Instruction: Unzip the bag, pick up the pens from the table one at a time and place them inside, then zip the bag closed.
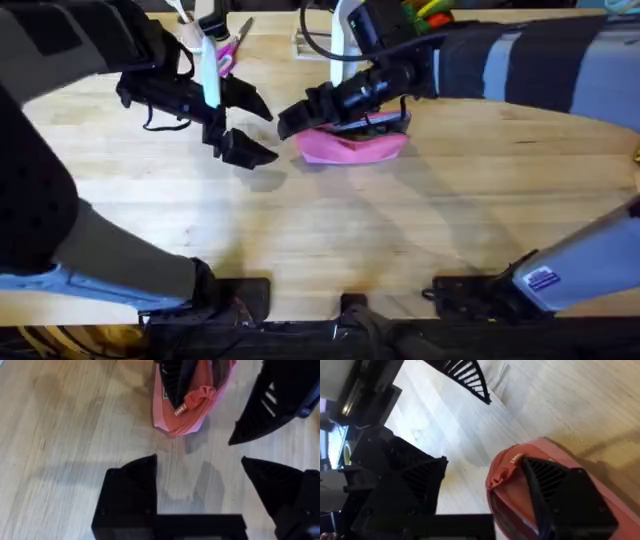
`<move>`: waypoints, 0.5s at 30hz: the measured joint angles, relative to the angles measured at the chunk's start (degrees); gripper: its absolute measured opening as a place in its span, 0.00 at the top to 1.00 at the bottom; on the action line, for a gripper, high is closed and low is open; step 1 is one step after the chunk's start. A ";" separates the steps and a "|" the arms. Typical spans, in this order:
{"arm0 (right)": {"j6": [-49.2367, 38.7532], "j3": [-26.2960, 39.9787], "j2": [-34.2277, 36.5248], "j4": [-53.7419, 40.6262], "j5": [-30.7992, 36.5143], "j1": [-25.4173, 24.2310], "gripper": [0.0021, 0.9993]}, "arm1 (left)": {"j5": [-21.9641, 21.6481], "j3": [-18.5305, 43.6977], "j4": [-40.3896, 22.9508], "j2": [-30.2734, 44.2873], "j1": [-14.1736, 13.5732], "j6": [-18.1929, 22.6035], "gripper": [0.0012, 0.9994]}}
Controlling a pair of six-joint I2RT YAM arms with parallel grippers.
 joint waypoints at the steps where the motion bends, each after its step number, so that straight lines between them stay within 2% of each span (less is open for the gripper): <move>1: -0.01 0.00 0.00 0.22 0.38 0.37 0.17 | 0.00 0.00 0.00 0.00 0.00 0.00 0.01; 5: 0.21 0.00 0.00 0.34 1.22 0.85 0.40 | 0.00 0.00 0.00 0.00 0.00 0.09 0.01; 9: 0.49 0.00 0.00 0.29 1.59 0.85 0.55 | 0.00 0.00 0.00 0.00 0.00 0.13 0.01; 13: 0.62 0.00 0.00 0.27 1.81 0.83 0.73 | 0.02 0.00 0.30 0.00 0.00 0.13 0.01; 15: 0.68 0.00 0.00 0.19 2.01 0.77 0.85 | 0.02 0.00 0.42 0.00 0.00 0.13 0.01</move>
